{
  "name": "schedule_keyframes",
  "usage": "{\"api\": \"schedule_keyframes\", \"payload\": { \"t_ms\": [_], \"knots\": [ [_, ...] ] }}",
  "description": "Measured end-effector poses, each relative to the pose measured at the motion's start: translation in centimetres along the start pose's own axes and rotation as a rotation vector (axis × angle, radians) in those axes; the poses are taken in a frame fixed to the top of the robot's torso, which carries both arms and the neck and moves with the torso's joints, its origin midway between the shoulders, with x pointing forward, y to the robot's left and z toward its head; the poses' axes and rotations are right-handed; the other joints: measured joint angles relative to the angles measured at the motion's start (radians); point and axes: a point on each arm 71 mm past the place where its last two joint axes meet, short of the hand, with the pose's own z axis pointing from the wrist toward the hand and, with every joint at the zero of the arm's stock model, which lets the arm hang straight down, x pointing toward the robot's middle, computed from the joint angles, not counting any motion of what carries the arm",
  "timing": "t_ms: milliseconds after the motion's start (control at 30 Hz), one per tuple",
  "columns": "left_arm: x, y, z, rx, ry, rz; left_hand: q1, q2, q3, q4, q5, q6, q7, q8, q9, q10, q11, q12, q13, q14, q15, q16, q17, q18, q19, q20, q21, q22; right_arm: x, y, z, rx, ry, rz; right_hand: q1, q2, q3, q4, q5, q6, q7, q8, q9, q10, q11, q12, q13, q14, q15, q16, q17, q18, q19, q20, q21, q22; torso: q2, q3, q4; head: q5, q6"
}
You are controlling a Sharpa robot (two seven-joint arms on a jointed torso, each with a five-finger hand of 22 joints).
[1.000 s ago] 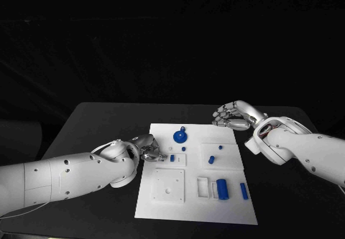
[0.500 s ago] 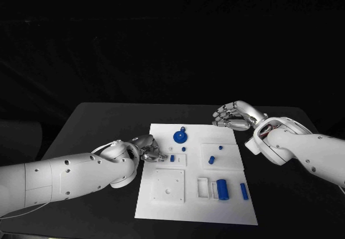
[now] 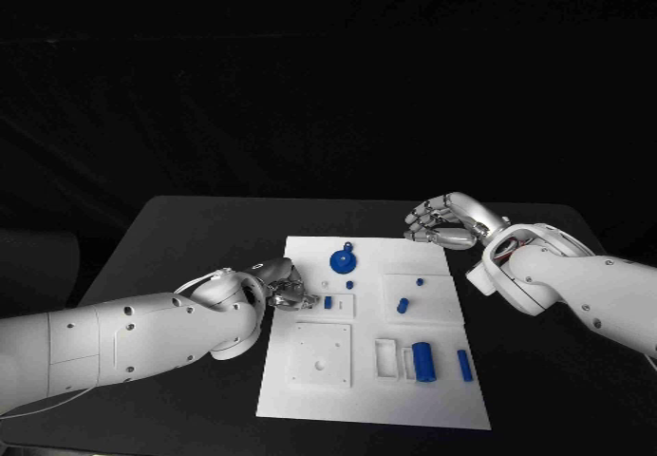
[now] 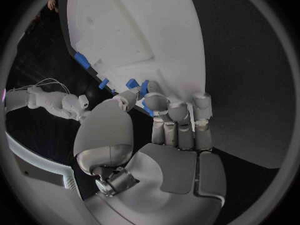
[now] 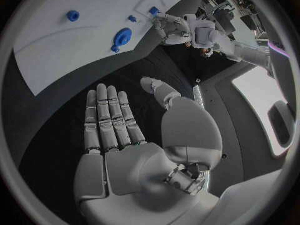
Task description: Assemble the parts on the task board
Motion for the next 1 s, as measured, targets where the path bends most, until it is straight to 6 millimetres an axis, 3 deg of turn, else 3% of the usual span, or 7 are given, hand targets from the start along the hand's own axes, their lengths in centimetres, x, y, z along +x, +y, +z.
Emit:
{"api": "schedule_keyframes", "payload": {
  "t_ms": [533, 1000],
  "knots": [
    [-0.01, 0.03, 0.02, -0.002, 0.0, -0.002, -0.025, -0.017, -0.013, 0.073, 0.0, 0.0, 0.0, 0.0, 0.001, -0.003, -0.003, 0.0, -0.002, 0.0, 0.0, 0.0, 0.0, 0.0, 0.0, 0.0, 0.0, 0.0, -0.03, -0.03, -0.02, 0.001, 0.0, 0.0, 0.0, 0.0, 0.0, 0.0, 0.004, 0.0, 0.0, 0.0, 0.0, 0.0, 0.0, 0.0, 0.0, 0.0, 0.0, 0.0, 0.0, 0.0, 0.0, 0.0, 0.0, 0.001, 0.0, -0.0003, 0.0001, -0.001, 0.0],
    [-0.02, 0.1, 0.07, -0.006, 0.0, -0.007, -0.04, -0.017, -0.026, 0.126, 0.0, 0.0, 0.0, 0.0, 0.002, -0.003, -0.003, 0.004, -0.003, -0.003, -0.002, 0.0, -0.001, 0.008, 0.0, 0.0, 0.0, 0.001, -0.03, -0.04, -0.02, 0.001, 0.0, 0.0, 0.0, 0.0, 0.0, 0.0, 0.008, 0.0, 0.0, 0.004, -0.001, 0.0, 0.0, 0.0, 0.0, 0.0, 0.0, 0.0, -0.001, 0.0, 0.0, 0.0, 0.0, 0.001, 0.0, -0.0004, 0.0002, -0.001, 0.0]
  ]
}}
